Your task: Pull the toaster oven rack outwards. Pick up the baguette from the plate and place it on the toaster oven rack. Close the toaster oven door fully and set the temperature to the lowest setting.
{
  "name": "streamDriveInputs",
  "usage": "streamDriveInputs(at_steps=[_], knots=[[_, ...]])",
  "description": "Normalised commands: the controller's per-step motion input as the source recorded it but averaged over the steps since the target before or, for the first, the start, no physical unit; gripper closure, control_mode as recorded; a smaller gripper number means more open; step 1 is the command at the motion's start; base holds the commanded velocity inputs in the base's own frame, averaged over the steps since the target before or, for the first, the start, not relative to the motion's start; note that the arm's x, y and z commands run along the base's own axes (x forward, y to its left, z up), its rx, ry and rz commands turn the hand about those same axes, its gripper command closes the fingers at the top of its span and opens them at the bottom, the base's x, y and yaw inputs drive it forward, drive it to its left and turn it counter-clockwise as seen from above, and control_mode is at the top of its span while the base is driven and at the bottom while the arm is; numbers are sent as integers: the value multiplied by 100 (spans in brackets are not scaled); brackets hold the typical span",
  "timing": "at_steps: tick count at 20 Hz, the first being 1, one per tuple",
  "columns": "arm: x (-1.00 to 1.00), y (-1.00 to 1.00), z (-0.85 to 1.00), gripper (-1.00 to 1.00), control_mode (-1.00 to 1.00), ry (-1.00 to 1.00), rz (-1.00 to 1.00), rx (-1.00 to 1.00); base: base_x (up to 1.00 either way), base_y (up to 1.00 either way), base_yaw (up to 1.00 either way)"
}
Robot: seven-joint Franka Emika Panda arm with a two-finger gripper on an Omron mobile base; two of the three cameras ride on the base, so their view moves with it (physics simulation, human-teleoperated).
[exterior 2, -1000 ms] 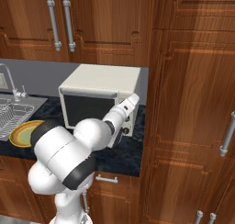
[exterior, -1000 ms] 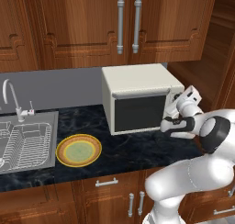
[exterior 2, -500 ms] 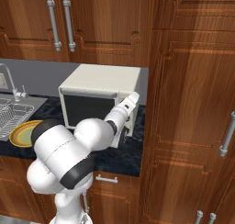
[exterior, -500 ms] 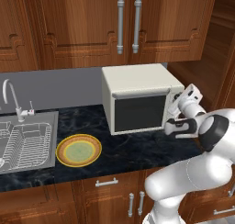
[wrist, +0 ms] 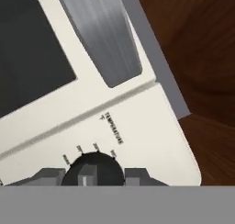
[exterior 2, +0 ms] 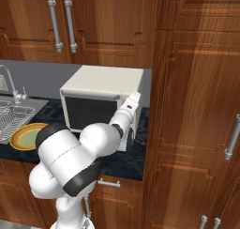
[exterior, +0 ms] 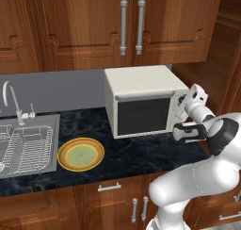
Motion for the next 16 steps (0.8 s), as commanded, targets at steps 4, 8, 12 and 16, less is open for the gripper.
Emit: streamDriveInputs(at_steps=[4, 8, 12, 16], knots=[[-16, 6, -7, 100, -100, -1, 0, -38, 0, 0, 0], [-2, 13, -12, 100, -100, 0, 0, -40, 0, 0, 0], [0, 6, -4, 100, -100, 0, 0, -32, 0, 0, 0], [-7, 9, -1, 100, -100, -1, 4, -22, 0, 0, 0]])
